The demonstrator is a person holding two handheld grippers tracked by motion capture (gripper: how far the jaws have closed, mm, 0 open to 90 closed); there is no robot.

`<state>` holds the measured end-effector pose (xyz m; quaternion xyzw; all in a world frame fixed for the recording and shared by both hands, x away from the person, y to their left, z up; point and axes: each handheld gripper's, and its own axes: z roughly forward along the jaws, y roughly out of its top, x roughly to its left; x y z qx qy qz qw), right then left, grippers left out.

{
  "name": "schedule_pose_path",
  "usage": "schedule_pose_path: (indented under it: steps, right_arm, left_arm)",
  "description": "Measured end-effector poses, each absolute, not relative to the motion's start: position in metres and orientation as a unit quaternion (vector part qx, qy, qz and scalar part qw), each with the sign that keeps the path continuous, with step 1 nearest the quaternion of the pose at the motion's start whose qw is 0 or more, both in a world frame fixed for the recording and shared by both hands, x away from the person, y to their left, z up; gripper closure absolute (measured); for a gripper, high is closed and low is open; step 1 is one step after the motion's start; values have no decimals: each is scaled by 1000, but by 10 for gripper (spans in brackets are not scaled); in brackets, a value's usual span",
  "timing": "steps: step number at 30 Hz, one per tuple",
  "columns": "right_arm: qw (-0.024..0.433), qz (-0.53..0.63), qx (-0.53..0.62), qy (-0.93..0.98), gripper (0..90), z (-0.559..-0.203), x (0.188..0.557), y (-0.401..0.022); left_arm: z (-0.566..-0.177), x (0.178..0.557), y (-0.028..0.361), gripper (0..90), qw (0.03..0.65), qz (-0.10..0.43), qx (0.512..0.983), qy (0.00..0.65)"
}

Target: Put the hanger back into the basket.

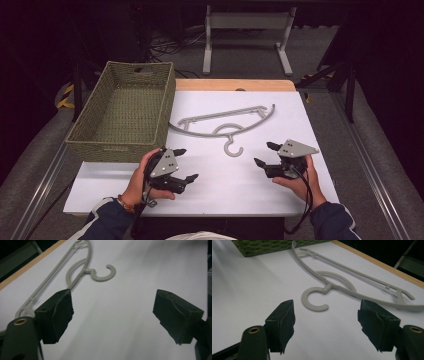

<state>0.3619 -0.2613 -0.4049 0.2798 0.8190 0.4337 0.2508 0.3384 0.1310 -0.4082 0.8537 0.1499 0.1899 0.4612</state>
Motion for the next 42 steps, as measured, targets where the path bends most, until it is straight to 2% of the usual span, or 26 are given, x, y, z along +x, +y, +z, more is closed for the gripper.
schedule_pose_path:
  steps: [9,11,13,17,18,27,32,34,36,42]
  right_arm:
    - [224,336,224,887,387,-397,426,-223]
    - [223,315,222,896,414,-397,439,-219]
    - [222,289,209,908,432,-397,452,-212]
    - [205,265,182,924,481,-398,468,-199]
    - [180,255,170,935,507,-399,478,-190]
    - [132,233,131,954,532,-403,502,-139]
    - [113,174,115,971,586,-402,518,-111]
    - [120,161,115,973,587,-403,520,-109]
    - [91,168,127,973,610,-407,527,-108]
    - [91,134,130,978,673,-419,536,-107]
  left_arm:
    - [-437,317,192,111,441,194,851,207]
    - [-439,315,195,102,441,195,850,213]
    - [-445,312,210,102,429,212,848,228]
    - [-447,314,225,102,441,203,837,253]
    - [-447,314,228,102,445,198,834,258]
    - [-445,313,225,103,456,189,833,250]
    - [-445,313,223,107,463,178,834,240]
    - [-447,312,221,107,462,176,837,236]
    - [-448,309,219,108,456,175,842,228]
    - [-448,311,218,109,461,165,842,225]
